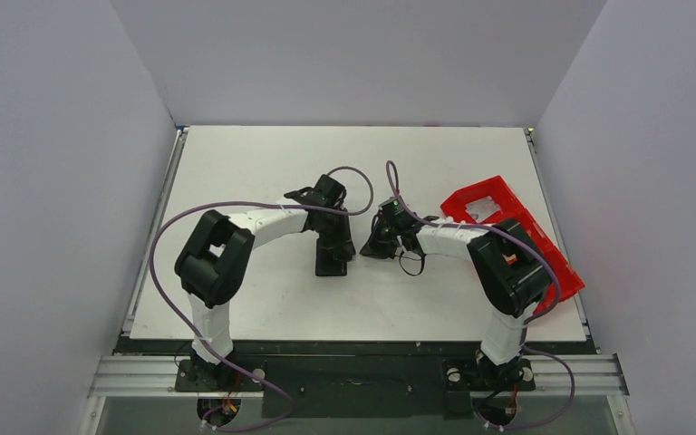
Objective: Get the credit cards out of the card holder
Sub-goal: Close the card holder at the center of the board, then reset both arms
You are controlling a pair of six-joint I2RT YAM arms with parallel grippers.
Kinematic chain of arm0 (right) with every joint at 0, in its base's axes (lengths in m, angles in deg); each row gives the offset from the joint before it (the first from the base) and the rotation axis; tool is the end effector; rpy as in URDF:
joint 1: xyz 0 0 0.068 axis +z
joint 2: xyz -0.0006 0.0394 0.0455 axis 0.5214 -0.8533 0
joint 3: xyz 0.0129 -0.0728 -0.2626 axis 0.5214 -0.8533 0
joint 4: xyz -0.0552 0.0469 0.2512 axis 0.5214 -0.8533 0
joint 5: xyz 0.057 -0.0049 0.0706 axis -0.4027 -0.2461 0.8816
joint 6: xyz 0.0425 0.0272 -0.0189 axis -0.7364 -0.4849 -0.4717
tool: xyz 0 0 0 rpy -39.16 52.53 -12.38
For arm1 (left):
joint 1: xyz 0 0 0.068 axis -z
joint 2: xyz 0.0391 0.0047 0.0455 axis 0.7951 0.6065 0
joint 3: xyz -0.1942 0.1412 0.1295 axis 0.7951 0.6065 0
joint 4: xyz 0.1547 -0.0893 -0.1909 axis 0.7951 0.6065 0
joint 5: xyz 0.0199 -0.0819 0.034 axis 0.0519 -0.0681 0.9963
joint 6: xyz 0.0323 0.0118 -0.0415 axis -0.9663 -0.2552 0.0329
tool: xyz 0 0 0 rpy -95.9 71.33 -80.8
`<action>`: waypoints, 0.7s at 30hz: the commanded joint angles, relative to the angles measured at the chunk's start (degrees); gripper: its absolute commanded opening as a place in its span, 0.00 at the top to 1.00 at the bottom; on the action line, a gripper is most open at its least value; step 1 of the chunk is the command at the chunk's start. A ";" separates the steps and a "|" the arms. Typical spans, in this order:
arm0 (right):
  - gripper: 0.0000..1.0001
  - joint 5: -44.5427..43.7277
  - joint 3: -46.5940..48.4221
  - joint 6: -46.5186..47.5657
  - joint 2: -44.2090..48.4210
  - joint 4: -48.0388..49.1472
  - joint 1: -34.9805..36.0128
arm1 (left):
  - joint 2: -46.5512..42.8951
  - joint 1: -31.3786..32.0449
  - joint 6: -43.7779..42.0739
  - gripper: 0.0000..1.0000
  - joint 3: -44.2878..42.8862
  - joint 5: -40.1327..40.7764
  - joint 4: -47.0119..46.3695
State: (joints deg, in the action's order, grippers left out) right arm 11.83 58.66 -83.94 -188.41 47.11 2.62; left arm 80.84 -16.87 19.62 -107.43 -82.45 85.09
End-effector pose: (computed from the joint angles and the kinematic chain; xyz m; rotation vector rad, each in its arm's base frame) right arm 0.2902 0.2061 0.1378 0.4930 2.7102 0.8646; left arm 0.3131 -0.2370 0.1674 -0.0838 2.8593 -0.7203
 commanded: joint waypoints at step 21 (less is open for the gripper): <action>0.43 -9.79 6.42 6.15 14.16 -15.17 -2.78 | -11.02 -4.33 -8.20 0.50 -14.90 -2.12 7.18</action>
State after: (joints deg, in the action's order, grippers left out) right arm 5.47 62.44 -79.37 -178.20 34.19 0.45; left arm 74.33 -19.54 14.01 -119.54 -84.66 89.68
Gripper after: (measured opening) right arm 0.545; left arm 0.501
